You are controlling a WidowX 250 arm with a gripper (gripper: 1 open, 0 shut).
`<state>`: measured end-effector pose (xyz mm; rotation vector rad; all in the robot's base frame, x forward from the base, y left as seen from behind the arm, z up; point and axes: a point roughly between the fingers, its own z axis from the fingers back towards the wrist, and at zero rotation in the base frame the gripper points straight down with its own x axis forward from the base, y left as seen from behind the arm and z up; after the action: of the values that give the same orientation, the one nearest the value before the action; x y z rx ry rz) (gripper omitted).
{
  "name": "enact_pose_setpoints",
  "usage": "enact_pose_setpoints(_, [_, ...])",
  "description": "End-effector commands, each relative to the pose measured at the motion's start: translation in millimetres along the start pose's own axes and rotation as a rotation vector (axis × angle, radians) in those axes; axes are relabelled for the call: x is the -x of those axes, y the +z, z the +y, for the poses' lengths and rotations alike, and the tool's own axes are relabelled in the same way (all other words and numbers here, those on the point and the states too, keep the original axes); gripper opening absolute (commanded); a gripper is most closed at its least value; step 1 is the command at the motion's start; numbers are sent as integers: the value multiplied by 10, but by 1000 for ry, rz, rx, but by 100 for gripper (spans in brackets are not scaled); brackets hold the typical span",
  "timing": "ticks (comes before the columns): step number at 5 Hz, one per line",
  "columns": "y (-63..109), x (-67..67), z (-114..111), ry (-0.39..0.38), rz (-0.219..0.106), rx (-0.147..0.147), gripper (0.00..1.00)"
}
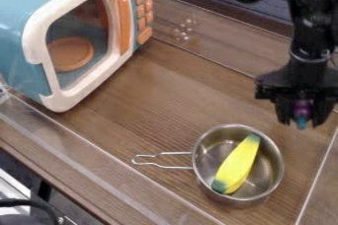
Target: Put the eggplant in the silver pot
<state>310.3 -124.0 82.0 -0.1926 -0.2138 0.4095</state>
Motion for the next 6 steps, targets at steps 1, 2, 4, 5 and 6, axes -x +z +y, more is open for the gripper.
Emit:
enact_pose_setpoints(1, [430, 140, 188, -73, -12, 21, 0])
enact_pose_setpoints(2, [500, 208, 365, -167, 6, 15, 0])
enact_pose_setpoints(4, [402, 196, 533, -207, 10, -23, 0])
enact_pose_setpoints(5, [348, 206, 611, -207, 17, -45, 0])
enact_pose_setpoints(6, [404, 267, 686, -254, 34, -53, 0])
